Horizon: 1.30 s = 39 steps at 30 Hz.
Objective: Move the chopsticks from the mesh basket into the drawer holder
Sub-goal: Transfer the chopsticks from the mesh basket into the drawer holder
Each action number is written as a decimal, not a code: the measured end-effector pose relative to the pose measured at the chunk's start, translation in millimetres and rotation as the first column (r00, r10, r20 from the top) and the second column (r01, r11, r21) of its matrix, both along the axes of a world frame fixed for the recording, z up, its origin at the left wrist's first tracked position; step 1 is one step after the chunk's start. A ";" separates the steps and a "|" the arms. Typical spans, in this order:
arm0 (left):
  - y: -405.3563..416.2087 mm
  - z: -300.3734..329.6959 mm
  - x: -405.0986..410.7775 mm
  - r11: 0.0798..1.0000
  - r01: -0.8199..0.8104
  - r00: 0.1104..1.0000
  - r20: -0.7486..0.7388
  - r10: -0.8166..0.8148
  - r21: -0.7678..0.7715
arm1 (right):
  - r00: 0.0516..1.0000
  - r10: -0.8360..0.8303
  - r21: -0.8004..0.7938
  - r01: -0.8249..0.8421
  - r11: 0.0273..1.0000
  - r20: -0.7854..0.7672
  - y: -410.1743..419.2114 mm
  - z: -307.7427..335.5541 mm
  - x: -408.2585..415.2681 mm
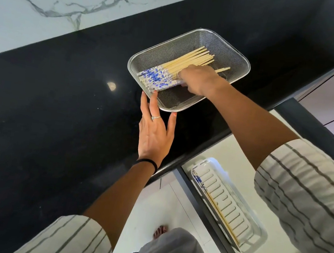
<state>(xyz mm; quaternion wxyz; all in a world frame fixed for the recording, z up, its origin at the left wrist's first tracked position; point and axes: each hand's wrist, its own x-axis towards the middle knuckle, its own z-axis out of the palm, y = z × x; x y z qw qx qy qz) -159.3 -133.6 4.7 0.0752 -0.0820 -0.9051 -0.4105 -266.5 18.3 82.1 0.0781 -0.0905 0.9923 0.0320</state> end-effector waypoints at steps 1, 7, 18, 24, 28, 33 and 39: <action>0.1 -0.4 0.0 1.000 -0.001 1.000 -0.003 0.001 -0.003 | 1.000 0.021 -0.002 -0.022 1.000 -0.022 1.9 1.8 0.0; -0.6 -1.3 0.2 1.000 0.002 1.000 -0.011 -0.002 -0.004 | 0.990 0.095 0.036 -0.091 0.995 -0.103 3.9 2.6 -1.4; -1.5 -3.3 -0.7 1.000 0.008 1.000 -0.021 -0.008 -0.012 | 0.988 0.061 -0.054 -0.069 0.996 -0.141 6.0 -9.1 -13.5; -0.6 -3.8 -1.3 1.000 -0.004 1.000 -0.022 0.003 -0.020 | 0.970 0.155 -0.051 -0.167 0.985 -0.187 9.2 -15.5 -9.8; -0.3 -3.7 -1.7 1.000 -0.003 1.000 -0.025 0.002 -0.020 | 0.979 0.124 -0.094 -0.141 0.986 -0.162 9.6 -15.6 -16.0; -0.6 -4.5 -2.1 1.000 -0.006 1.000 -0.028 0.005 -0.026 | 0.989 0.090 -0.107 -0.103 0.989 -0.119 6.8 -12.4 -17.5; -0.8 -4.7 -1.3 1.000 0.002 1.000 -0.030 -0.003 -0.026 | 0.995 0.063 -0.068 -0.068 0.995 -0.076 4.7 -4.4 -14.8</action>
